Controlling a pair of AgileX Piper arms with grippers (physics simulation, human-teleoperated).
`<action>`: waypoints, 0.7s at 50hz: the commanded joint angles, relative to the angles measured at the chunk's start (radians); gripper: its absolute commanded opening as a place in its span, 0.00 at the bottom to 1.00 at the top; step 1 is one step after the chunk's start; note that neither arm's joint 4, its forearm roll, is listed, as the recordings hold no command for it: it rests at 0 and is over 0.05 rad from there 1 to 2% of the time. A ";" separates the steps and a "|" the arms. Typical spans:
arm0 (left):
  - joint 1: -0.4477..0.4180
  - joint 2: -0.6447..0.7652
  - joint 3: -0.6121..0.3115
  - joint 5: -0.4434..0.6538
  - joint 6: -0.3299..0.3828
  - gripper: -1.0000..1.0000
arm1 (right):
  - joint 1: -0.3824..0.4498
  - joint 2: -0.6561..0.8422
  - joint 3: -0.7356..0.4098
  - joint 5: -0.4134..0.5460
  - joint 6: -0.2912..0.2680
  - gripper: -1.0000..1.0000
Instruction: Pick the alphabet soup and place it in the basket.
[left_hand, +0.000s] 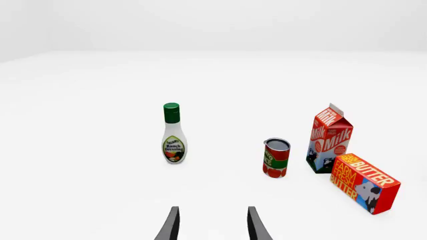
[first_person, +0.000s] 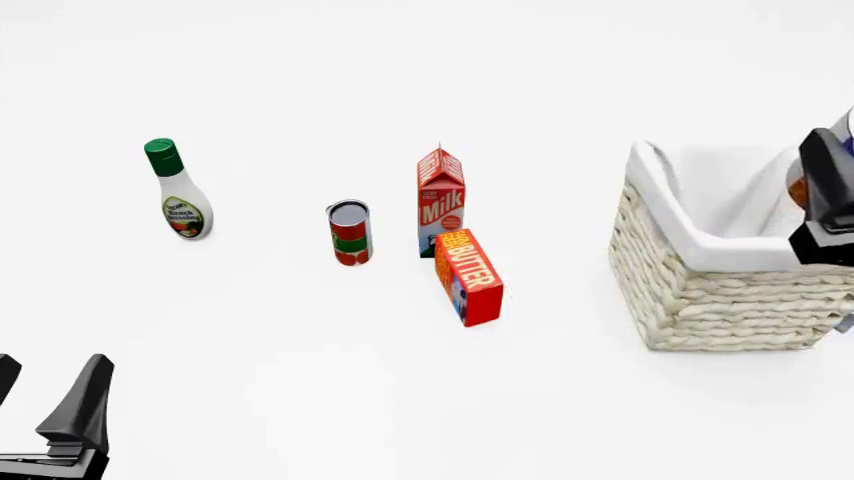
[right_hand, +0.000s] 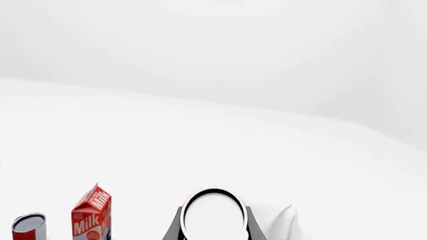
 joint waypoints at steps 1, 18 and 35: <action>0.000 0.000 0.000 0.000 0.000 1.00 | -0.085 0.012 -0.023 0.000 0.019 0.00; 0.000 0.000 0.000 0.000 0.000 1.00 | -0.151 0.140 -0.091 -0.031 0.020 0.00; 0.000 0.000 0.000 0.000 0.000 1.00 | -0.194 0.234 -0.172 0.005 -0.013 0.00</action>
